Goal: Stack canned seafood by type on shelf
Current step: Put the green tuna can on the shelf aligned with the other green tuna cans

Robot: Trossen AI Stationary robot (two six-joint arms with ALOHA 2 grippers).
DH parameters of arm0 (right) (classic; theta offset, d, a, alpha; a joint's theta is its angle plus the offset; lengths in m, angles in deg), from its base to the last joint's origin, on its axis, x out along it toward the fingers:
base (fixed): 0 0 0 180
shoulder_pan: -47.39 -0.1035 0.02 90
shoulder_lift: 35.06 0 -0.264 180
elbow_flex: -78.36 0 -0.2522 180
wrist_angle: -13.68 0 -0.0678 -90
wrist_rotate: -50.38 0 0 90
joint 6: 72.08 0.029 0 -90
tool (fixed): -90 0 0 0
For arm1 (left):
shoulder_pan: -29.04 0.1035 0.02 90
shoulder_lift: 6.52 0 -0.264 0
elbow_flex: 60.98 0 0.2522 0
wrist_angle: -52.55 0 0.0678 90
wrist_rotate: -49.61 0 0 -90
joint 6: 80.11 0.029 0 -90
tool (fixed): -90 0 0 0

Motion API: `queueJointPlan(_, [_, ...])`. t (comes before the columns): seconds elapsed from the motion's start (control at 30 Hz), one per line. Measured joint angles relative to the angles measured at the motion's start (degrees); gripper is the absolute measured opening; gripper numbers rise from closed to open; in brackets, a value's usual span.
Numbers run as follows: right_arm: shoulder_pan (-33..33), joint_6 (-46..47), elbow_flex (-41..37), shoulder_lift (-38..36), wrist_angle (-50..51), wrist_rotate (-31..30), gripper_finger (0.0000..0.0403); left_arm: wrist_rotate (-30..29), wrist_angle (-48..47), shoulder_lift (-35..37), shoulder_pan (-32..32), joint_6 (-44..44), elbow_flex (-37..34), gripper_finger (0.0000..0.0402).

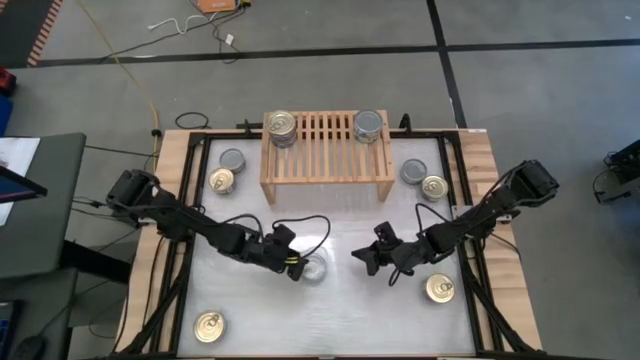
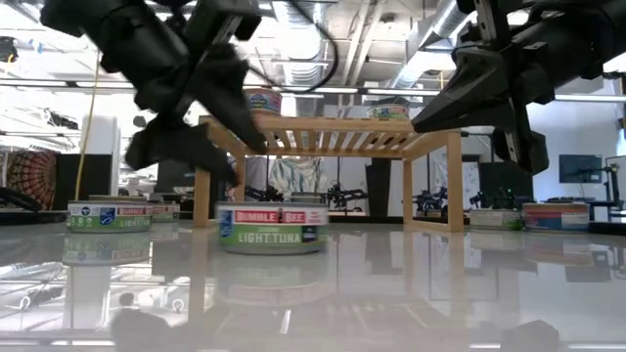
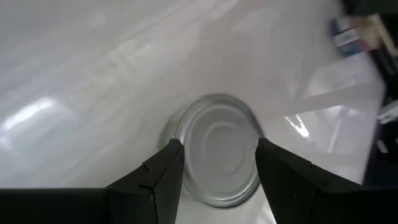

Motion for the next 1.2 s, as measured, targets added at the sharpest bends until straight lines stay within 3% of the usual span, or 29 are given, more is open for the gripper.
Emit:
queueJointPlan(0.3, [-2.01, 0.99, 0.0, 0.0, -0.88, 0.0, 0.0026, 0.14, -3.53, 3.88, 0.46, -1.88, 0.04, 0.019])
queueJointPlan(0.53, [-1.86, 4.56, 0.04, 0.0, -2.26, -0.37, 0.0026, 7.13, -7.44, 4.58, 0.47, -5.49, 0.04, 0.019])
queueJointPlan(0.83, [0.33, 1.81, 1.34, 0.0, -2.73, -0.74, 0.0021, 8.02, -8.86, 4.59, 0.46, -4.53, 0.04, 0.019])
queueJointPlan(0.93, [0.26, 0.1, 6.59, 0.02, 5.49, -0.75, 0.0015, 8.05, -10.06, 4.61, 0.43, -4.25, 0.04, 0.019])
queueJointPlan(1.2, [1.36, 6.08, 26.57, 3.51, 48.1, 1.23, 0.0019, 8.01, -15.6, 5.29, 0.52, -3.95, 0.04, 0.019])
